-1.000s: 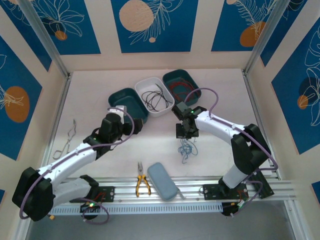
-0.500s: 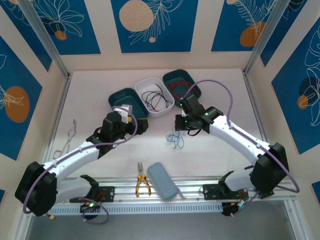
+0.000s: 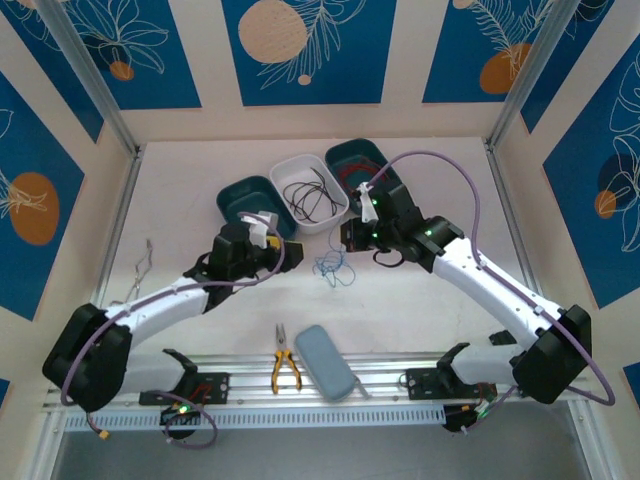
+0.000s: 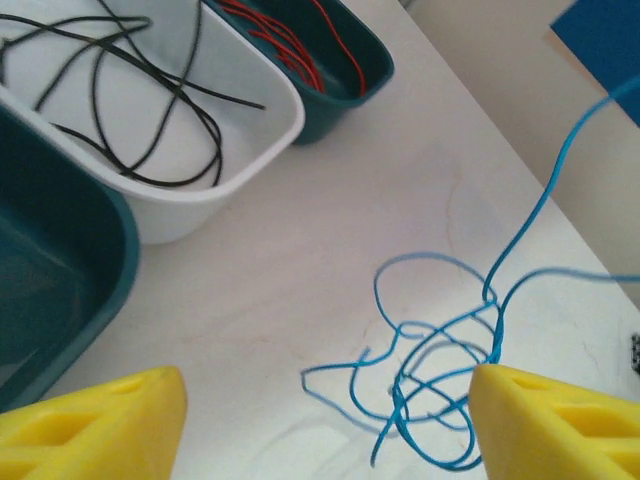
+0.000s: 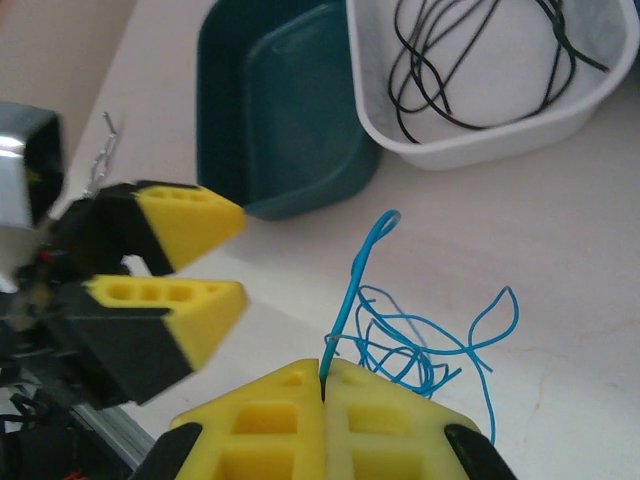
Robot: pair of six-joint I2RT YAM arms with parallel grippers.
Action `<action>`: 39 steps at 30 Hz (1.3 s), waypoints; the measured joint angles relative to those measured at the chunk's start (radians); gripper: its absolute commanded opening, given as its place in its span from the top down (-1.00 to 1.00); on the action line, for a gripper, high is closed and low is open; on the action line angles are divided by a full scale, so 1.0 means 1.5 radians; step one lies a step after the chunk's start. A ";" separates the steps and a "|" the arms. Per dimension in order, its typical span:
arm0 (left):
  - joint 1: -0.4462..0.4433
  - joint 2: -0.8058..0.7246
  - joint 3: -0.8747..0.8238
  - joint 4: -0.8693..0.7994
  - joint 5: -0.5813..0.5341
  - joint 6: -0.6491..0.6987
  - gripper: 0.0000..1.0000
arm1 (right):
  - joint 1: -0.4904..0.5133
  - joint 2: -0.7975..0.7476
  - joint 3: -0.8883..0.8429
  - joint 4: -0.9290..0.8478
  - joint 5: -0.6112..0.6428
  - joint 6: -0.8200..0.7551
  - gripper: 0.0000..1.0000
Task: Untangle the cables
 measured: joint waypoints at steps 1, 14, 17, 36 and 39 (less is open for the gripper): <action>0.000 0.011 -0.001 0.012 0.015 0.003 -0.31 | -0.001 -0.001 0.003 0.003 -0.005 0.000 1.00; -0.049 0.093 0.001 0.071 0.093 0.103 -0.08 | -0.010 -0.003 0.003 0.024 -0.049 0.006 1.00; -0.075 0.103 0.010 0.074 0.091 0.148 0.06 | -0.011 -0.005 0.003 0.025 -0.059 0.008 1.00; -0.086 0.125 0.029 0.167 0.084 0.168 0.33 | -0.016 -0.025 0.003 0.037 -0.102 0.009 1.00; -0.086 0.125 0.041 0.166 0.087 0.169 0.33 | -0.016 -0.025 0.003 0.039 -0.107 0.009 1.00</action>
